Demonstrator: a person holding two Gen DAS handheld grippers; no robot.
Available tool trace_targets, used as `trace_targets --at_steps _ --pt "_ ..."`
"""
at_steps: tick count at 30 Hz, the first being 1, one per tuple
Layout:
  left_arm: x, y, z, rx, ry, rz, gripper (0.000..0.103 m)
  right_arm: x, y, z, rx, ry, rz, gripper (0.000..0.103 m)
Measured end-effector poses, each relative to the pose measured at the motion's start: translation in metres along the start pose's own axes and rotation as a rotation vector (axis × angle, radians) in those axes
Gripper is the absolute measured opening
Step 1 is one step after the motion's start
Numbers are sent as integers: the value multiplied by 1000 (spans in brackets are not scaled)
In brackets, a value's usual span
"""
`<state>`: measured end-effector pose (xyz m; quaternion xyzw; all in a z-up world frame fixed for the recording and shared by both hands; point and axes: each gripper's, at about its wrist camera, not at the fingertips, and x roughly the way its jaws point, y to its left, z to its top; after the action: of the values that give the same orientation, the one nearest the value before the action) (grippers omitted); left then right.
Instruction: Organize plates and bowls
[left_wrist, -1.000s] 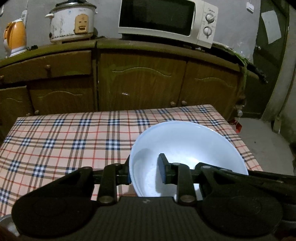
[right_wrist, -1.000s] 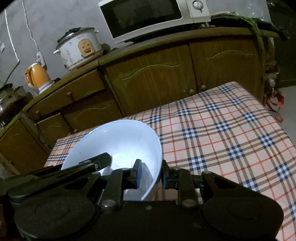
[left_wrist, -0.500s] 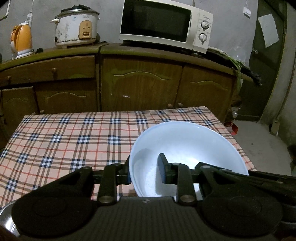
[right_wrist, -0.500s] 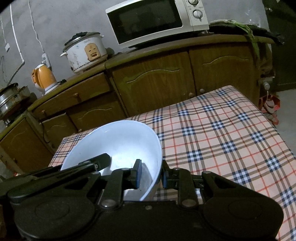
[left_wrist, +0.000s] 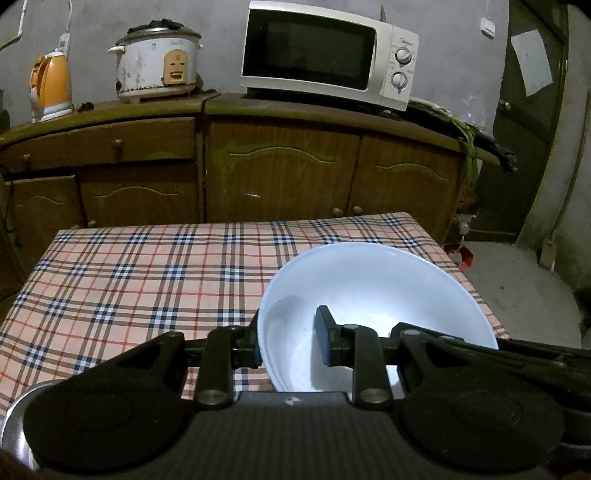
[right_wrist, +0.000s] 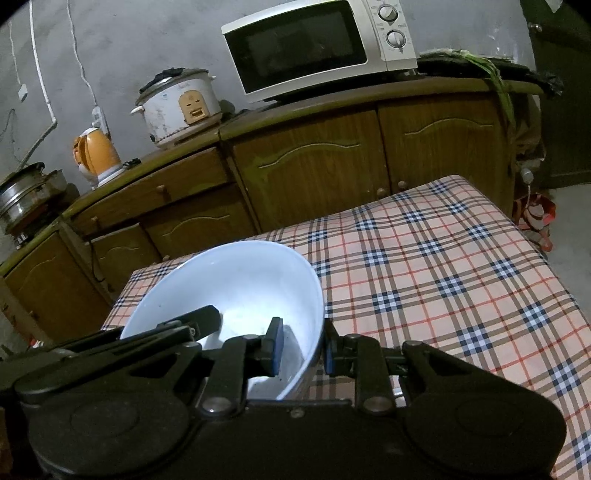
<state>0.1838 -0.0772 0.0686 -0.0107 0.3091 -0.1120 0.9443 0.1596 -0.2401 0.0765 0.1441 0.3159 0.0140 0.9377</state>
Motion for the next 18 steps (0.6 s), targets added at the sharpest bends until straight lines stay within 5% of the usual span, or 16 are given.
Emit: trace_targets --at_steps 18 --pt "-12 -4 -12 5 -13 3 26 -11 -1 -10 0 -2 3 29"
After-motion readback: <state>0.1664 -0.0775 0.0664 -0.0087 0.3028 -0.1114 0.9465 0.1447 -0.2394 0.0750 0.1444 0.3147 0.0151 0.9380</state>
